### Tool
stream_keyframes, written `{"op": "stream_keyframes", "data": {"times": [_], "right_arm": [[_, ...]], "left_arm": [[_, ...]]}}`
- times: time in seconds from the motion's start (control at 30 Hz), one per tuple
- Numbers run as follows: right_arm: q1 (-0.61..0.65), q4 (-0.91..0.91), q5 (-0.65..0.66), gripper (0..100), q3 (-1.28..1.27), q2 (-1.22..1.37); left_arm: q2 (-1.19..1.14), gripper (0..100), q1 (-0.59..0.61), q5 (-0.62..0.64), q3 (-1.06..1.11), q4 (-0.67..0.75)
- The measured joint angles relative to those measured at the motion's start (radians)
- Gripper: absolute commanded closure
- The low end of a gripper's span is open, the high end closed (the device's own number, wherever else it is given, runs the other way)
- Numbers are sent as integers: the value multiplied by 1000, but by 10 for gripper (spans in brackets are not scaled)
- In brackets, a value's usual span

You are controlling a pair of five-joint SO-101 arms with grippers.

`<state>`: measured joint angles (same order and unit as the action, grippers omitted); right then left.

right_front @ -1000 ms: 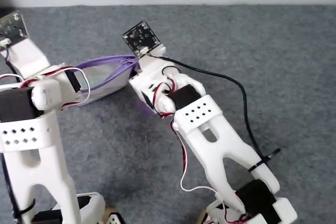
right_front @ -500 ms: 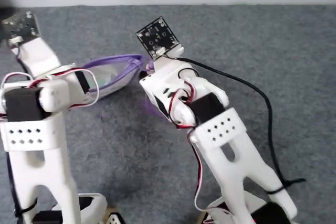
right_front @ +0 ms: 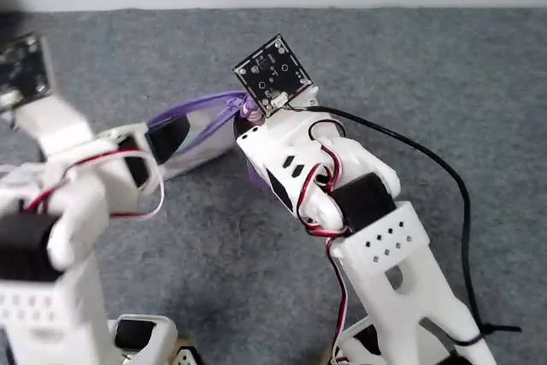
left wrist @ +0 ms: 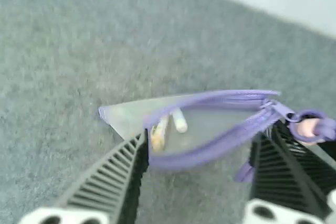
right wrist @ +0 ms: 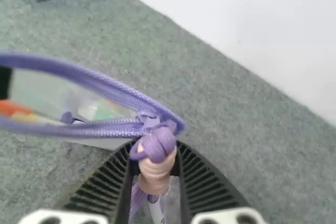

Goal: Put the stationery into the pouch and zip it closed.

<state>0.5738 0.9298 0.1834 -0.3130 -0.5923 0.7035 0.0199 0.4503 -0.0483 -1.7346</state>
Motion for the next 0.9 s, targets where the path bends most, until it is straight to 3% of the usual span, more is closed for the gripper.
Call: {"op": "stream_keyframes", "data": {"times": [0.3,0.53,0.8,0.9], "right_arm": [[0,-29,130,991,-2,-31],[12,-8,249,991,0,-81],[12,284,281,991,112,-106],[14,367,273,991,133,-107]], "left_arm": [[212,686,-66,0,0,0],[339,803,-193,-52,166,0],[420,879,-195,-91,427,0],[420,889,-141,-94,509,2]]}}
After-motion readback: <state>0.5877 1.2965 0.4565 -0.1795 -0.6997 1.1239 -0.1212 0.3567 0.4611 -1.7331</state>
